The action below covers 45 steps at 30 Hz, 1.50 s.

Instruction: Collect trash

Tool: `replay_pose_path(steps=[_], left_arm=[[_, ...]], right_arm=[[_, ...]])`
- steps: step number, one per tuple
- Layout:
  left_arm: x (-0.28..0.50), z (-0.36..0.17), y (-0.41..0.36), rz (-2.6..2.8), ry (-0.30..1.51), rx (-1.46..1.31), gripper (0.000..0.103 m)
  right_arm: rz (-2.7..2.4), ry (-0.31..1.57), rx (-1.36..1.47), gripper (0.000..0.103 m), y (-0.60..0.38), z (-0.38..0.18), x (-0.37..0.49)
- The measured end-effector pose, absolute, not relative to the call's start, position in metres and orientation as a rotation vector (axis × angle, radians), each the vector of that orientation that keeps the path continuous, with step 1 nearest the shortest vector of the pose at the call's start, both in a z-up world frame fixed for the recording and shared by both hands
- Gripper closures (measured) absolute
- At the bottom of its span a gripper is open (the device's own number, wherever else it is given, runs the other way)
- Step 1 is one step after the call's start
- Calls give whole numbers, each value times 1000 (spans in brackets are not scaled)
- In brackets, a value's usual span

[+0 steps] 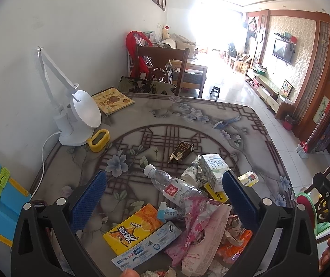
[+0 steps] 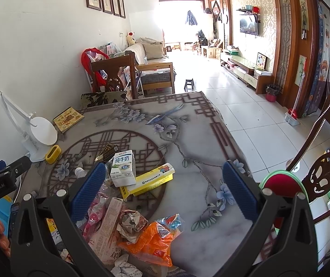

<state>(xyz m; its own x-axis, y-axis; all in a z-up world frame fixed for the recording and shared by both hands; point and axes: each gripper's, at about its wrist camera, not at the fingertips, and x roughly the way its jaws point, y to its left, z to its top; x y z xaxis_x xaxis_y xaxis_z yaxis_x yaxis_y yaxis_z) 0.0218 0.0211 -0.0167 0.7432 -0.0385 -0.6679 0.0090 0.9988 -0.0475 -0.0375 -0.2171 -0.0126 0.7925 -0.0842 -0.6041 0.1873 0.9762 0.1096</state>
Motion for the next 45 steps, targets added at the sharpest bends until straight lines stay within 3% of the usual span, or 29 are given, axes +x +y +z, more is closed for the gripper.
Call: replay_pose_path(steps=[11, 22, 26, 31, 33, 38, 45], left_arm=[[15, -24, 38, 9, 736, -62, 8], [-4, -63, 71, 24, 854, -126, 8], [-22, -83, 81, 14, 906, -154, 12], [-41, -104, 87, 4, 970, -159, 22], [-45, -110, 87, -5, 992, -149, 23], [-37, -126, 86, -84, 1037, -70, 29], [25, -160, 108, -138, 1103, 21, 37]], right_arm=[[-111, 680, 168, 3, -217, -20, -39], [233, 911, 134, 6, -197, -88, -17], [330, 991, 90, 33, -188, -113, 6], [424, 1137, 33, 49, -176, -150, 25], [446, 1175, 23, 73, -173, -162, 28], [473, 1163, 86, 83, -174, -164, 26], [378, 1060, 164, 83, -185, -127, 15]])
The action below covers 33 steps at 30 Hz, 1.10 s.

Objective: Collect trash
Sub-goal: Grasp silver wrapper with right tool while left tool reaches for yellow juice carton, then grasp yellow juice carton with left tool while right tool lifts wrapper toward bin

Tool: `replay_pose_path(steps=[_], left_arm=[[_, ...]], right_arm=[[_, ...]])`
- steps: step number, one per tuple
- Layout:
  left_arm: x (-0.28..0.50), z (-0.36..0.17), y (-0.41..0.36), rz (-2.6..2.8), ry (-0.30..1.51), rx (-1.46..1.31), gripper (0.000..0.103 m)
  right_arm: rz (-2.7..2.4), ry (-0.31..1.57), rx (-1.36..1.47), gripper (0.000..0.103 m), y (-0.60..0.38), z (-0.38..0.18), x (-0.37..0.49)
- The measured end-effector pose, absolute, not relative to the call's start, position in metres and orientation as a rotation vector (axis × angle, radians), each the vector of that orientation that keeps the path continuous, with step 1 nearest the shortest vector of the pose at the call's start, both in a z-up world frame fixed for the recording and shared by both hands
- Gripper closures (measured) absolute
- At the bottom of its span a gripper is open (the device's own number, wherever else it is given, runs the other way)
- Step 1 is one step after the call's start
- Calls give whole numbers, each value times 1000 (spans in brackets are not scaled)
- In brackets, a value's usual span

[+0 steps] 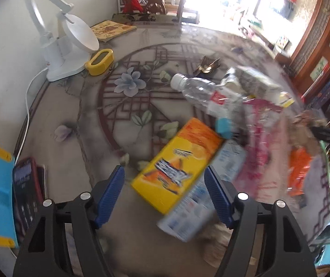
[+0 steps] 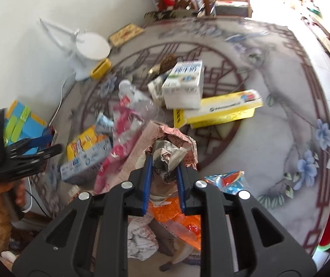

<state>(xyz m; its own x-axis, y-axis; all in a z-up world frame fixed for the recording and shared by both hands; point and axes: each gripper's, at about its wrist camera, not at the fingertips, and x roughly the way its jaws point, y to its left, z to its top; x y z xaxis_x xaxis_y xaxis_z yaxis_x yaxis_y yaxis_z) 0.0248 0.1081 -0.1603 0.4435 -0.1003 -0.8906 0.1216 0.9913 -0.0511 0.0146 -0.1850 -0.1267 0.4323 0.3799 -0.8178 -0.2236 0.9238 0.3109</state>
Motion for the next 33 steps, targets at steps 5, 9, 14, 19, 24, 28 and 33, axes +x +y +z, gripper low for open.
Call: replay_pose_path(steps=[5, 9, 14, 19, 24, 28, 33], left_arm=[[56, -195, 98, -271, 1216, 139, 41], [57, -199, 78, -412, 1214, 169, 39], [63, -209, 61, -498, 1218, 206, 14], [75, -213, 73, -425, 1216, 106, 40], [77, -199, 90, -341, 1178, 11, 42], [66, -164, 95, -277, 1093, -64, 42], [49, -114, 75, -275, 962, -98, 42]], right_arm=[[290, 1046, 216, 83, -195, -115, 8], [224, 1047, 287, 83, -205, -117, 1], [179, 1052, 336, 82, -206, -121, -5], [125, 1026, 335, 82, -211, -117, -12], [108, 976, 339, 82, -222, -105, -14], [109, 945, 355, 82, -234, -101, -13], [125, 914, 376, 82, -262, -98, -12]])
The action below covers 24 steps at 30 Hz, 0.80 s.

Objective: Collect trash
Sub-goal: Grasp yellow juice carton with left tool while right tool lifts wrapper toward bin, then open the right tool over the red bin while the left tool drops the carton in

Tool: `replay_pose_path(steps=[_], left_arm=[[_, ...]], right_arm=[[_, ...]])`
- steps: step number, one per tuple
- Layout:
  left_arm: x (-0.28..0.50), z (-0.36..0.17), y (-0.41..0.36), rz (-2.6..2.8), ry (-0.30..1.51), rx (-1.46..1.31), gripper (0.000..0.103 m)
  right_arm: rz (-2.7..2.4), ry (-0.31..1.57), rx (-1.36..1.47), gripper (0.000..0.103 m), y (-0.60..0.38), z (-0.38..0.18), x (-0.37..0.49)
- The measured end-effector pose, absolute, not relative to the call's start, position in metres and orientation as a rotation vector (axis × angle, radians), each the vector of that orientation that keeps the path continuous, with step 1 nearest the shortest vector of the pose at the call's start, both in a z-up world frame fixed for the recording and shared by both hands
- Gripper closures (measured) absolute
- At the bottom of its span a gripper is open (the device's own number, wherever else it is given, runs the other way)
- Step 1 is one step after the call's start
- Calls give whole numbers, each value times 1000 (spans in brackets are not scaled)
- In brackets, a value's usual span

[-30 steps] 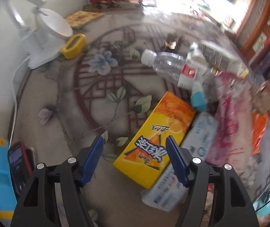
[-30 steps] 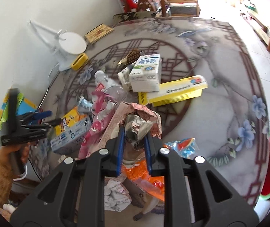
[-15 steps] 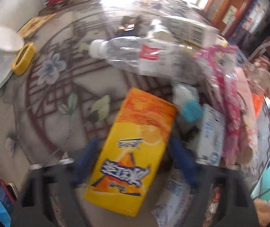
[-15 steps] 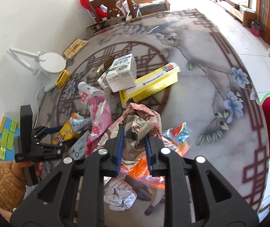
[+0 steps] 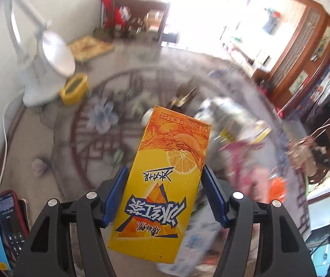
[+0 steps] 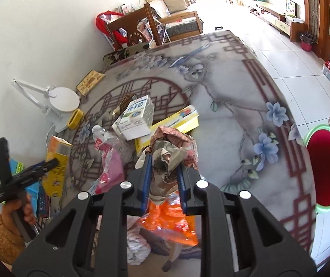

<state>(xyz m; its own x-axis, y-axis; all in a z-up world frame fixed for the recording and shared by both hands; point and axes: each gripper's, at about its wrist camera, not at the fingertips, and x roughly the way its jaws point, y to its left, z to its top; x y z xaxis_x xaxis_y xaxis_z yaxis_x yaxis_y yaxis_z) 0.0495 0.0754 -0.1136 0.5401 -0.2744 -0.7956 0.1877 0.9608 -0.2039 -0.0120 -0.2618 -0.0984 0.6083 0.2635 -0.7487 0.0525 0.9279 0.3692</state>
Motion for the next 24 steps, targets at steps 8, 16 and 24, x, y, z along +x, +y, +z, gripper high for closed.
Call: replay_pose_path(steps=[8, 16, 24], left_arm=[[21, -65, -35, -413, 877, -109, 42], [-3, -54, -186, -682, 887, -41, 42], [-12, -74, -338, -957, 939, 51, 42]], right_arm=[[-22, 856, 405, 82, -372, -97, -38], [-299, 930, 416, 57, -511, -132, -66], [-517, 762, 416, 21, -566, -114, -135]])
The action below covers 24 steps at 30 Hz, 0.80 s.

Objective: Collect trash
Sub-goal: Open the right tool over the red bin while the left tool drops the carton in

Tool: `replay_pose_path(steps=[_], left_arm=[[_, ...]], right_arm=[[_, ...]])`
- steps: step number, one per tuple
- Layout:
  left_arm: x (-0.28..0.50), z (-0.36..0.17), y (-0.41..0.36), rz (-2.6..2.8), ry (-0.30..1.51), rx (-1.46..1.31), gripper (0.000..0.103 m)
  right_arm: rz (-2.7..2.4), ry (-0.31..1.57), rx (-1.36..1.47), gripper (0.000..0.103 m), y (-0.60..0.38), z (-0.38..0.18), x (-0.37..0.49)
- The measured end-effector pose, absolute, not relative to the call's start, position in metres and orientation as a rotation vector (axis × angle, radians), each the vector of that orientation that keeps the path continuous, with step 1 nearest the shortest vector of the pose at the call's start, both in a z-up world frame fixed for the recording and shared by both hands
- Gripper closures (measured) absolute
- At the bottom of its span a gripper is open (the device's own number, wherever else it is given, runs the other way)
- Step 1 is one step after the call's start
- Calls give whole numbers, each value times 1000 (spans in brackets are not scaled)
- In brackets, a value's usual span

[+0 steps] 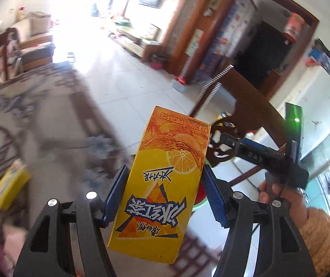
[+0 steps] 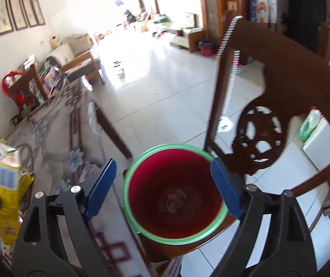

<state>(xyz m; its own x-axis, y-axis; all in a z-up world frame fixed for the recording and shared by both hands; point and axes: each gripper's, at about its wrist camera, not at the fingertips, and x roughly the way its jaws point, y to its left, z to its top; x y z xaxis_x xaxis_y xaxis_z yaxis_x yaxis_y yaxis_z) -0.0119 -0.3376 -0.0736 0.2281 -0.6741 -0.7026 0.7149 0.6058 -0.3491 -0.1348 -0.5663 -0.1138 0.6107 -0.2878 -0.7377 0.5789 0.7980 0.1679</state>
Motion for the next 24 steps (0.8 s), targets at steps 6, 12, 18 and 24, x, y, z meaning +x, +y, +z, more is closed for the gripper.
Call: replay_pose_path(steps=[6, 12, 18, 24], left_arm=[[-8, -94, -429, -1075, 967, 95, 40], [-5, -99, -428, -1049, 962, 47, 17], [-2, -78, -361, -965, 904, 38, 17], [10, -63, -239, -726, 862, 45, 17]], right_arm=[[-624, 753, 473, 21, -604, -111, -183], [-638, 765, 464, 21, -601, -111, -198], [-544, 765, 442, 21, -567, -110, -162], [-376, 765, 410, 21, -500, -103, -100]])
